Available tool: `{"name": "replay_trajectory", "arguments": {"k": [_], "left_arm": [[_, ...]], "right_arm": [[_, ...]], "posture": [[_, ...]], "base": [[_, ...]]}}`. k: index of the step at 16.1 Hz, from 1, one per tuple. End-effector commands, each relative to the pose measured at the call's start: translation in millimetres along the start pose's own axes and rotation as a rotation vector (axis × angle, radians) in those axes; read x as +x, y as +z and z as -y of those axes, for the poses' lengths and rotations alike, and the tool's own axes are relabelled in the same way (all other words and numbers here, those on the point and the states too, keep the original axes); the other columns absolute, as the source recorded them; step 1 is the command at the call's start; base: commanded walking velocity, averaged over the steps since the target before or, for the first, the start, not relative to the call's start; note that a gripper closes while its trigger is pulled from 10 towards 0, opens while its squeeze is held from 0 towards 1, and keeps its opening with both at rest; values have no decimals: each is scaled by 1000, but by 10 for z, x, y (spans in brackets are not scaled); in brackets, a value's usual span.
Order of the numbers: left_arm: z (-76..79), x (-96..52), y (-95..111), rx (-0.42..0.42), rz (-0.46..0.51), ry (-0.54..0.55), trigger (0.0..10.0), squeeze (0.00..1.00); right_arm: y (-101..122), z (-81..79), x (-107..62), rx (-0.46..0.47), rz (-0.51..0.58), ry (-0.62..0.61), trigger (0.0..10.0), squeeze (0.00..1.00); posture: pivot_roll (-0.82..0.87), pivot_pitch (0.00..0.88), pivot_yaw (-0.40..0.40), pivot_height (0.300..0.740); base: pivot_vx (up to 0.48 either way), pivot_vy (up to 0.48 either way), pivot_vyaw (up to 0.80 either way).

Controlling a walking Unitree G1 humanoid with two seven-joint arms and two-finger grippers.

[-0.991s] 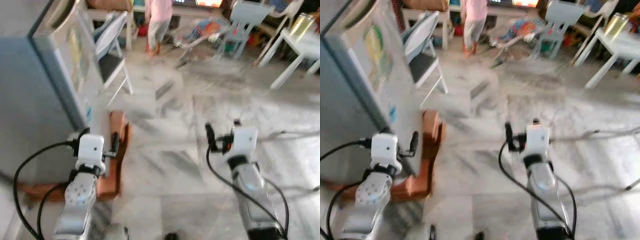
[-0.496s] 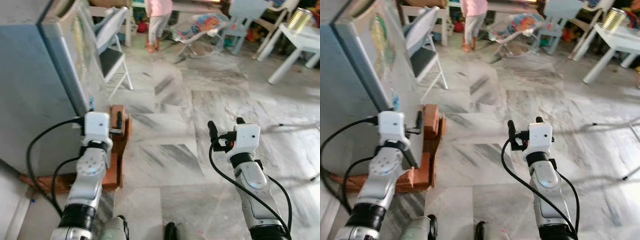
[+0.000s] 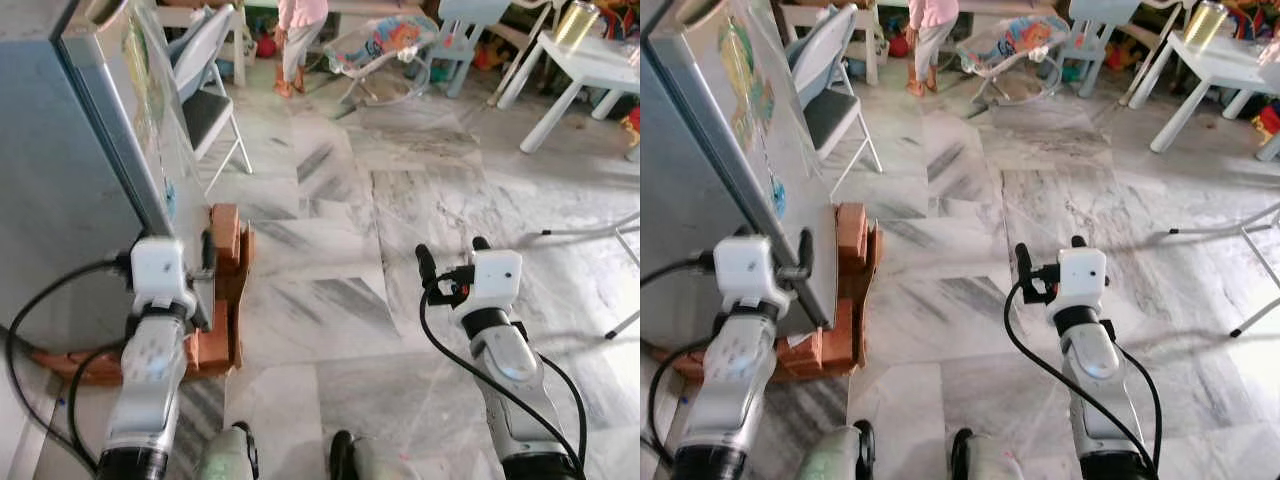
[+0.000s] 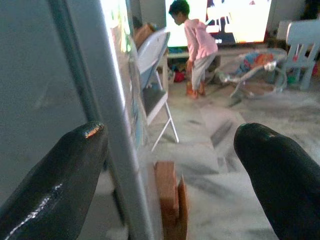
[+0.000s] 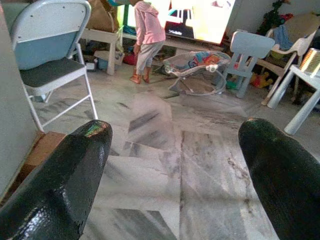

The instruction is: Restocking fridge

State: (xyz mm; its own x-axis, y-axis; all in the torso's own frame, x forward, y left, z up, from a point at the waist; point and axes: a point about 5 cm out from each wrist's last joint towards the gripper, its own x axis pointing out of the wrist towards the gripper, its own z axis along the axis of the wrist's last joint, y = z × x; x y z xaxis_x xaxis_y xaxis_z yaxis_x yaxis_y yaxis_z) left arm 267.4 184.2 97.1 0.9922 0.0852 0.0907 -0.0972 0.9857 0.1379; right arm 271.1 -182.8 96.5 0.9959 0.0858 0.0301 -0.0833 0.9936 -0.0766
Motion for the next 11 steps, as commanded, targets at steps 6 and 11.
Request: {"name": "replay_trajectory", "arguments": {"k": [6, 11], "left_arm": [[159, -131, 10, -17, -18, -61, 10000, 0], [179, -121, 27, -18, -19, -75, 10000, 0]], "right_arm": [[37, -70, 4, 5, 17, 42, 10000, 0], [33, -45, -11, 1, 16, 30, 10000, 0]], "posture": [[114, 106, -83, 740], [110, 108, -78, 740]], "base": [[40, 0, 0], [152, 0, 0]]}}
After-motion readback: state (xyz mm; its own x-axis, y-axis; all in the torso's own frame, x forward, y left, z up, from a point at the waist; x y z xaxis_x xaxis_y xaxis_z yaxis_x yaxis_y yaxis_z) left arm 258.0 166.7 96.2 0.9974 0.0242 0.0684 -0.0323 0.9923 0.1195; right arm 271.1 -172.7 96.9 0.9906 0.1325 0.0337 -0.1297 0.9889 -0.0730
